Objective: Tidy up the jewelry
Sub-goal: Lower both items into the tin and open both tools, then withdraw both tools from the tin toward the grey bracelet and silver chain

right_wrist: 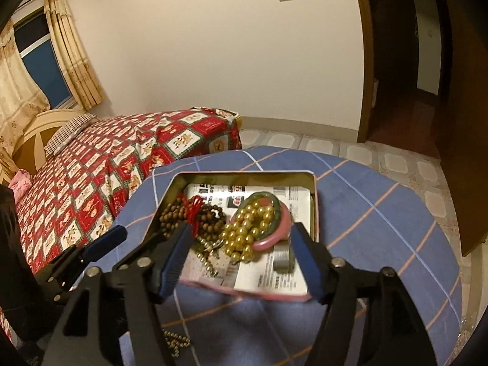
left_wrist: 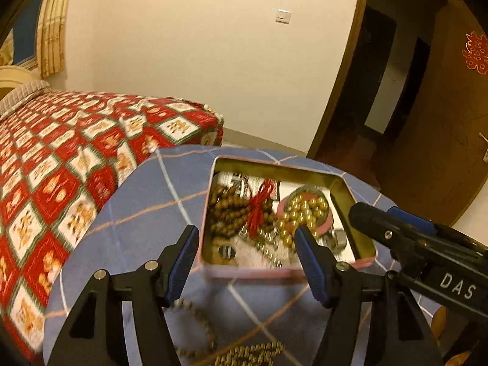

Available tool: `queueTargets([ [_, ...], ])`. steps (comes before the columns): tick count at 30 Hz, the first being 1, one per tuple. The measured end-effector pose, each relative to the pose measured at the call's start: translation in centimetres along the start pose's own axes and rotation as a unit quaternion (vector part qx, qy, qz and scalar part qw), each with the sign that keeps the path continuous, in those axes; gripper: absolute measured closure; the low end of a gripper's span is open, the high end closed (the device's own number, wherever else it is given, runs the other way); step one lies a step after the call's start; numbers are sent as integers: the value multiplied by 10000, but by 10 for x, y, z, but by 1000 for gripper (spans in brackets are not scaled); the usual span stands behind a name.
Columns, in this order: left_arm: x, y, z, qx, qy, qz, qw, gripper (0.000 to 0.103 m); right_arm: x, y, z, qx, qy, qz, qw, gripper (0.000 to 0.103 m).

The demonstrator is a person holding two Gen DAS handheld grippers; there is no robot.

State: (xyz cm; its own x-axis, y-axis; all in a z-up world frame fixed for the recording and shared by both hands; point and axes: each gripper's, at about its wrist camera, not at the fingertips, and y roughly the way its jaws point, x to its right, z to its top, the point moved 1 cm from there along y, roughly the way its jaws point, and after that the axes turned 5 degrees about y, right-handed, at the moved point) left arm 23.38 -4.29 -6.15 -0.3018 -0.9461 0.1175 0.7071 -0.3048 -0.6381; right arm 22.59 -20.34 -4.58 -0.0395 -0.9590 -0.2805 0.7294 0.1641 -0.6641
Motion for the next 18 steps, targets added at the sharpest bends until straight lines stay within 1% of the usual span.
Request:
queueTargets([
  [7,-3,-24,-30,-91,31,175,9998,38,-10,-14,-25,-2,-116,-138,9998,30],
  [10,-6,-34,-43,-141,-46,195,9997,38,-11,-21,-39,-2,-66,-216,9997,30],
  [13,-7,-43,-51,-137,-99,162,9997,38,-13,-28,-50,-7,-63,-303,9995,30],
  [18,-7,-61,-66,-68,34,298,9995,38,-20,-41,-65,77,-122,-424,9990,30],
])
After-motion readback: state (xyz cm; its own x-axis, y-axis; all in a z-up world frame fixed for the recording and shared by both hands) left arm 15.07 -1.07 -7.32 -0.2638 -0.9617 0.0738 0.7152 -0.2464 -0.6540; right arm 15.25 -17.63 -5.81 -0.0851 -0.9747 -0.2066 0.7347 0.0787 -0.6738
